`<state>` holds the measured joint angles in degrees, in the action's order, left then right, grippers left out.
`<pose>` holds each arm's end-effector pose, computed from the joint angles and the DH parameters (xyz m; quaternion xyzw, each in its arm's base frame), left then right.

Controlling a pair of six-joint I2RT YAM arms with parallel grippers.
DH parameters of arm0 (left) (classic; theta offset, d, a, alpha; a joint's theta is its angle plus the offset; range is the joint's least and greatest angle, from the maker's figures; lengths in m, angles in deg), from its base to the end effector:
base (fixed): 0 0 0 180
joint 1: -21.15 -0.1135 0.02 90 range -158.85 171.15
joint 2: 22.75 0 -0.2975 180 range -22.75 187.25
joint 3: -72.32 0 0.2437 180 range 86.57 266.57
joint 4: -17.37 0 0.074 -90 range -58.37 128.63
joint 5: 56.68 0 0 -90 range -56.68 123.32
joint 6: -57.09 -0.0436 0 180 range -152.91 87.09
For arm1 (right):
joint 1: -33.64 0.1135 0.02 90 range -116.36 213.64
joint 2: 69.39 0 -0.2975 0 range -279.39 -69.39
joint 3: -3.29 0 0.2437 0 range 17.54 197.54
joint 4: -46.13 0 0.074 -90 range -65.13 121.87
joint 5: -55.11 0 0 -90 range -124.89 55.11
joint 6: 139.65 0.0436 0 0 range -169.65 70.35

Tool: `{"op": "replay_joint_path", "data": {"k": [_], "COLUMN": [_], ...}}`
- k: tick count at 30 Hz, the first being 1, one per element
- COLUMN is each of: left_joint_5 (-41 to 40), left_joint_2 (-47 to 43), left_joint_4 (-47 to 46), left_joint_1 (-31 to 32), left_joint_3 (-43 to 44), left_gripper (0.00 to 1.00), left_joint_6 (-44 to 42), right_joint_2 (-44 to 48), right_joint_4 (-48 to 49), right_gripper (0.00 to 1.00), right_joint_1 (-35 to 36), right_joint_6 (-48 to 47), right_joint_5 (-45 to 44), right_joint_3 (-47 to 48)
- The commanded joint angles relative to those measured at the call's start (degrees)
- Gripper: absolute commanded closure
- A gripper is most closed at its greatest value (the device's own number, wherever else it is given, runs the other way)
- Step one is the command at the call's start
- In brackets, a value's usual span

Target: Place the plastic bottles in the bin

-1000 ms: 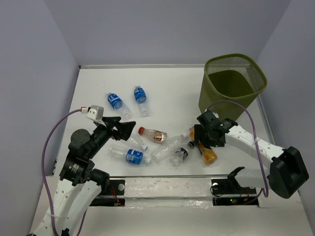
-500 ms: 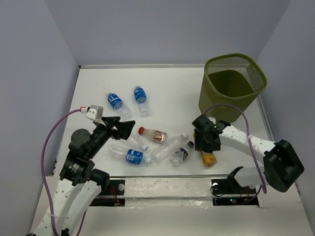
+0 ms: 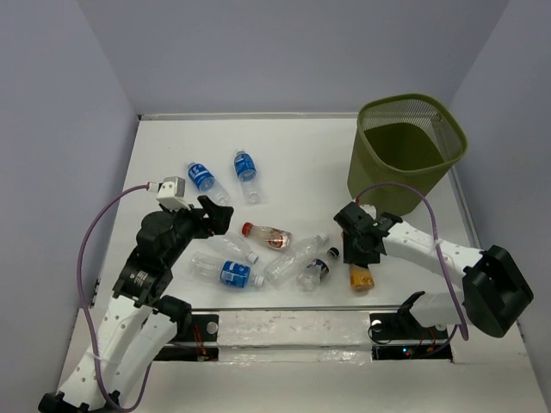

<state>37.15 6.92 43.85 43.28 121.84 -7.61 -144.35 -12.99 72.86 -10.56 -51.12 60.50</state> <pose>0.0984 -0.0432 0.3299 0.0016 0.7467 -0.2902 0.5985 0.1636 0.1178 0.2137 0.0150 0.9835 -0.0373 0.1763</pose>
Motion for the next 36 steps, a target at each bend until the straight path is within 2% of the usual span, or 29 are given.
{"op": "replay_joint_path", "data": {"k": [1, 3, 8, 14, 18, 21, 24, 25, 29, 31, 33, 34, 36], "left_joint_5": [-2.2, -3.0, -7.2, -8.3, -11.4, -14.5, -19.1, -21.5, -28.4, -28.3, -25.5, -24.6, -24.3], "left_joint_2": [0.4, 0.7, 2.9, 7.5, 9.2, 11.0, 13.6, 14.4, 19.1, 22.9, 26.4, 27.5, 30.7], "left_joint_4": [-0.6, -0.4, 1.0, 1.0, -0.8, -2.5, -3.5, -4.4, -6.1, -6.8, -8.2, -8.7, -9.2], "left_joint_1": [0.2, 0.0, 0.0, 0.0, 0.0, 0.0, 0.0, 0.0, -1.0, -3.0, -6.9, -8.6, -9.6], "left_joint_3": [1.8, 1.8, 2.3, 2.2, 1.8, 2.2, 3.2, 3.6, 4.9, 6.7, 8.3, 8.8, 10.4], "left_gripper": [0.01, 0.01, 0.01, 0.01, 0.01, 0.01, 0.01, 0.01, 0.01, 0.01, 0.01, 0.01, 0.01], "left_joint_6": [0.7, 1.1, 2.4, 6.1, 9.9, 12.3, 14.5, 14.9, 16.9, 17.3, 17.3, 17.5, 17.2], "right_joint_2": [1.7, 2.4, 5.4, 8.8, 11.9, 13.4, 14.7, 15.3, 14.2, 12.6, 10.3, 9.7, 8.9], "right_joint_4": [-1.4, -2.5, -5.6, -11.9, -18.4, -19.5, -15.6, -10.0, 3.2, 6.1, 7.4, 10.0, 12.8], "right_gripper": [0.66, 0.74, 0.77, 0.81, 0.83, 0.83, 0.83, 0.83, 0.84, 0.85, 0.88, 0.89, 0.91], "right_joint_1": [2.3, 3.4, 8.0, 13.6, 19.5, 23.3, 25.6, 25.6, 25.6, 25.6, 25.6, 25.6, 23.9], "right_joint_6": [1.9, 2.5, 4.3, 8.1, 9.5, 8.9, 3.5, -1.3, -10.9, -14.0, -18.7, -23.1, -27.4], "right_joint_5": [-4.1, -4.9, -7.7, -11.6, -13.8, -16.1, -15.9, -14.1, -11.5, -13.9, -19.5, -25.9, -30.9], "right_joint_3": [1.1, 1.7, 4.4, 7.3, 13.3, 18.2, 24.3, 25.9, 31.2, 35.4, 42.1, 43.7, 46.5]}}
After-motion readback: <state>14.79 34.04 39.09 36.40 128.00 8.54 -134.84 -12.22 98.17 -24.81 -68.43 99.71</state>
